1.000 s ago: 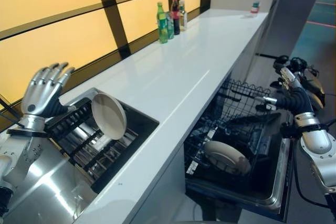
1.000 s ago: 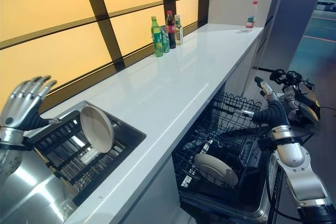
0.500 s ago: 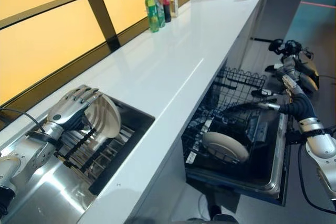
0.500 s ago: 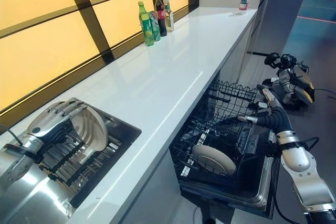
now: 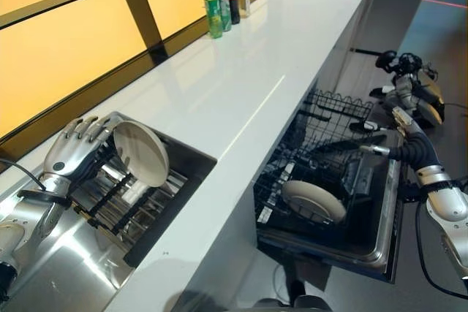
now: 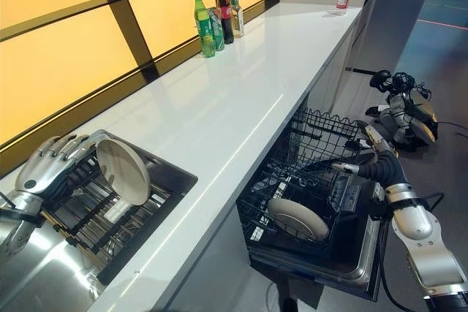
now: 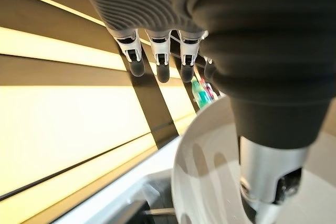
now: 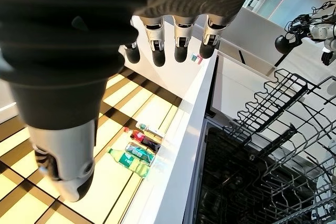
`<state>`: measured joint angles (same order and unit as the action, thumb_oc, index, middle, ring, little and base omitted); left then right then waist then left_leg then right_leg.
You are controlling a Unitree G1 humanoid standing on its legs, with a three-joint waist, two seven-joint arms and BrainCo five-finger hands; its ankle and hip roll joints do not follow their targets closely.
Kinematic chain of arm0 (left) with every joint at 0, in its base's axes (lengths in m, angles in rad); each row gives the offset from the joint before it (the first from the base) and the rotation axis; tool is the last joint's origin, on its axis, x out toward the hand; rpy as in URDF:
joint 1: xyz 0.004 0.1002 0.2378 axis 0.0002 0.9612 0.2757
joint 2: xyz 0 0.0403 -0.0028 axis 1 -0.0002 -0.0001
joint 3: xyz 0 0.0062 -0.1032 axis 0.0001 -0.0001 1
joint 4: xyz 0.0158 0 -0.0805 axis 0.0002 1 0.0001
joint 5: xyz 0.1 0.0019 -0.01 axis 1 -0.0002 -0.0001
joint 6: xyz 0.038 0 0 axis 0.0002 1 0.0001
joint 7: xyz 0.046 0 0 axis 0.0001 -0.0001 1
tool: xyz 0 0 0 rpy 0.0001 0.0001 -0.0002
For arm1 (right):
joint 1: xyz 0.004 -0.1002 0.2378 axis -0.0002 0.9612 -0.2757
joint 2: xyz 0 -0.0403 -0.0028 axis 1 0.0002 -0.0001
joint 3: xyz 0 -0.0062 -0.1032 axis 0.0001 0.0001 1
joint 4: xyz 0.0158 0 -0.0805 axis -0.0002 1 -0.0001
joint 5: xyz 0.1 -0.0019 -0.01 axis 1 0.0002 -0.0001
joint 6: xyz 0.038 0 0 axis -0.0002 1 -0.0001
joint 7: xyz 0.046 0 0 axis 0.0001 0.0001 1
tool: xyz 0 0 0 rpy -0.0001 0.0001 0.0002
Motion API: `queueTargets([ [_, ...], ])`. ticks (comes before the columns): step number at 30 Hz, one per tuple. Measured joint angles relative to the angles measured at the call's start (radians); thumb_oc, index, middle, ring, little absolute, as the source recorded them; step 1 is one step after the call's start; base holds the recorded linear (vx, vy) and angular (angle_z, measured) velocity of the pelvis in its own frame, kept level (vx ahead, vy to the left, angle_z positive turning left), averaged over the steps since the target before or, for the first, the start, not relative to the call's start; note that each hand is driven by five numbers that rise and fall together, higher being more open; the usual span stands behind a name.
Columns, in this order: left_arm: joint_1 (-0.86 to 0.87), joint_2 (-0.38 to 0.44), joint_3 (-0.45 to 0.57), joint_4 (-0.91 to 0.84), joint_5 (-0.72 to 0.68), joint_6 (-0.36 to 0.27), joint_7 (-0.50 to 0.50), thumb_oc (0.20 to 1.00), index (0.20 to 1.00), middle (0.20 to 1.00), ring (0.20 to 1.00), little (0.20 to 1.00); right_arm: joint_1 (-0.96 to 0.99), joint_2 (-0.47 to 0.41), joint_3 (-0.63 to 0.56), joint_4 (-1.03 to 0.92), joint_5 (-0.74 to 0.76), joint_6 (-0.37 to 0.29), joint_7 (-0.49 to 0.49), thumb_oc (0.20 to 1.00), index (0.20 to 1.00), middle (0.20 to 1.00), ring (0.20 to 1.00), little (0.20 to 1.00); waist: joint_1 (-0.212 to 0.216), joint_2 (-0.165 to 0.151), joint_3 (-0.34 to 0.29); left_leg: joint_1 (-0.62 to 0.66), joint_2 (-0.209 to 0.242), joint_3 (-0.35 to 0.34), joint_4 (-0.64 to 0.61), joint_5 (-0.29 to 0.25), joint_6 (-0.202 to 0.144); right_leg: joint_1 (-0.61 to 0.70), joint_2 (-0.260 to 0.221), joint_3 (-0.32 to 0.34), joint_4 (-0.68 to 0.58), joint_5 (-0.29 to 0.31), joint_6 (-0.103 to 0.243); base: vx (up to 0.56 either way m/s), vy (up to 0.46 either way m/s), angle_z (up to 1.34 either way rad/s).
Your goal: Pick up plates and place into dishwasher.
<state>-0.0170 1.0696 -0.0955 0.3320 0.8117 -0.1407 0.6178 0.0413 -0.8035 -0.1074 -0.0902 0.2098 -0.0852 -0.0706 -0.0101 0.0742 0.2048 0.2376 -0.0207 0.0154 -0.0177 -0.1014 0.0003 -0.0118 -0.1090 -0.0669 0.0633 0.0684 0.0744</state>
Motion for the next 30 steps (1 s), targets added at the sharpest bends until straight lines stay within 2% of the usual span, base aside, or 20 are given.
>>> queueTargets([
  [2,0.000,-0.010,0.002,0.001,0.000,0.020,0.049,1.000,1.000,1.000,1.000,1.000,0.004,0.006,0.000,0.000,0.000,0.000,0.003,1.000,1.000,1.000,1.000,1.000,0.000,-0.007,0.005,0.007,0.000,0.004,0.000,0.000,0.000,0.005,0.000,0.000,0.000,0.000,0.001,0.06,-0.004,-0.03],
  [7,-0.011,-0.033,0.044,0.002,0.000,0.025,0.108,1.000,1.000,1.000,1.000,1.000,0.012,0.021,0.000,0.000,-0.001,0.000,0.012,1.000,1.000,1.000,1.000,1.000,-0.001,-0.024,0.006,0.020,0.000,0.009,0.002,0.000,0.000,0.012,0.001,0.002,0.003,0.002,0.000,0.07,-0.014,-0.02],
  [14,-0.029,-0.034,0.044,-0.007,0.003,0.016,0.076,1.000,1.000,1.000,1.000,1.000,0.057,0.047,0.000,-0.001,-0.001,0.002,0.031,1.000,1.000,1.000,1.000,1.000,-0.002,-0.030,0.007,0.049,-0.002,0.012,0.000,0.000,0.001,0.040,0.001,0.005,0.003,0.002,0.003,0.08,-0.019,-0.01],
  [20,-0.028,-0.034,0.044,-0.021,0.002,0.015,0.050,1.000,1.000,1.000,1.000,1.000,0.089,0.050,-0.003,-0.002,-0.002,0.006,0.040,1.000,1.000,1.000,1.000,1.000,-0.004,-0.047,0.012,0.051,-0.004,0.029,0.010,-0.001,0.001,0.042,0.003,0.019,0.004,0.009,0.002,0.07,-0.027,-0.07],
  [30,-0.028,-0.026,0.039,-0.030,0.002,0.016,0.030,1.000,1.000,1.000,1.000,1.000,0.118,0.062,-0.003,-0.003,-0.002,0.005,0.037,1.000,1.000,1.000,1.000,1.000,-0.002,-0.097,0.053,-0.005,-0.015,0.070,0.092,-0.025,0.005,0.003,-0.009,0.034,-0.020,0.028,0.009,-0.01,-0.030,-0.14],
])
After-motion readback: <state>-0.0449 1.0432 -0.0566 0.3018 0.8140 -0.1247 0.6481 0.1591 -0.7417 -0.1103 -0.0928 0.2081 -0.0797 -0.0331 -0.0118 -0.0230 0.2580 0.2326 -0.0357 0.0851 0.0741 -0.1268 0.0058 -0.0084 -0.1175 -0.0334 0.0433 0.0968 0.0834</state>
